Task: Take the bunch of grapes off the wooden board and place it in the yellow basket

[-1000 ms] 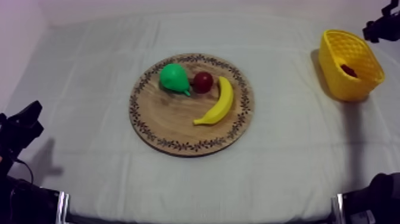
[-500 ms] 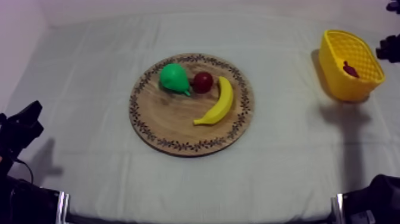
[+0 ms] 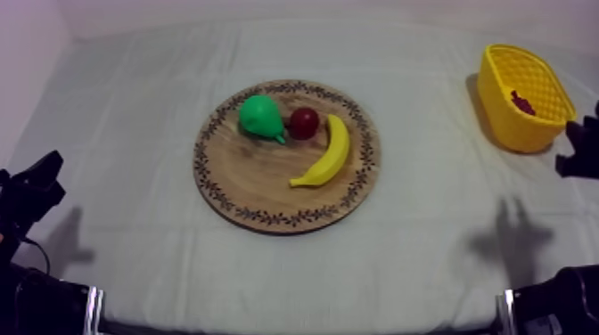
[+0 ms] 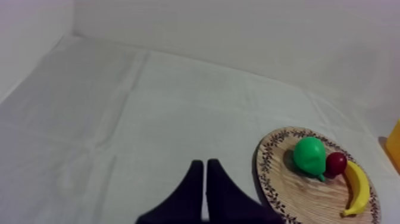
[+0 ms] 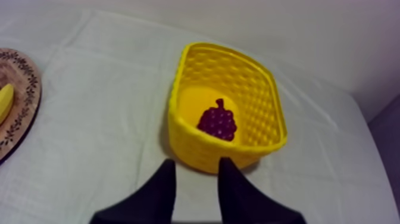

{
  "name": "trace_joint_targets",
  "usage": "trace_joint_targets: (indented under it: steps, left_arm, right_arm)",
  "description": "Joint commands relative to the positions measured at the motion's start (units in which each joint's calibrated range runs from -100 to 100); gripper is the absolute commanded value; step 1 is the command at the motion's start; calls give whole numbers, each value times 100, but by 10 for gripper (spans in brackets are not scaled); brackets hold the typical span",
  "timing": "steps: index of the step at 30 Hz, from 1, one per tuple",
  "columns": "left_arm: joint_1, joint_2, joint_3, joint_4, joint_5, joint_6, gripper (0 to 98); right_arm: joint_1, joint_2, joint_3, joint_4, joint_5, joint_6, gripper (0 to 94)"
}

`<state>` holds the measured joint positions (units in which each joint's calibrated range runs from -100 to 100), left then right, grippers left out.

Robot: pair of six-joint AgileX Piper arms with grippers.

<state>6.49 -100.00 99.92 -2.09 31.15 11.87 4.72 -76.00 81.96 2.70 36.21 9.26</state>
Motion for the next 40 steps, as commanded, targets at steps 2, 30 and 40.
trace_joint_targets:
  steps: [2,30,40]
  left_arm:
    - [-1,0,-4,-4,-3,-2,1]
    - [-1,0,-4,-4,-3,1,1]
    - [-1,0,-4,-4,-3,1,1]
  right_arm:
    - [-54,-773,536,-2,86,-40,183]
    - [-379,-1966,1768,-340,167,259,5]
    - [-380,-1967,1780,-346,162,286,5]
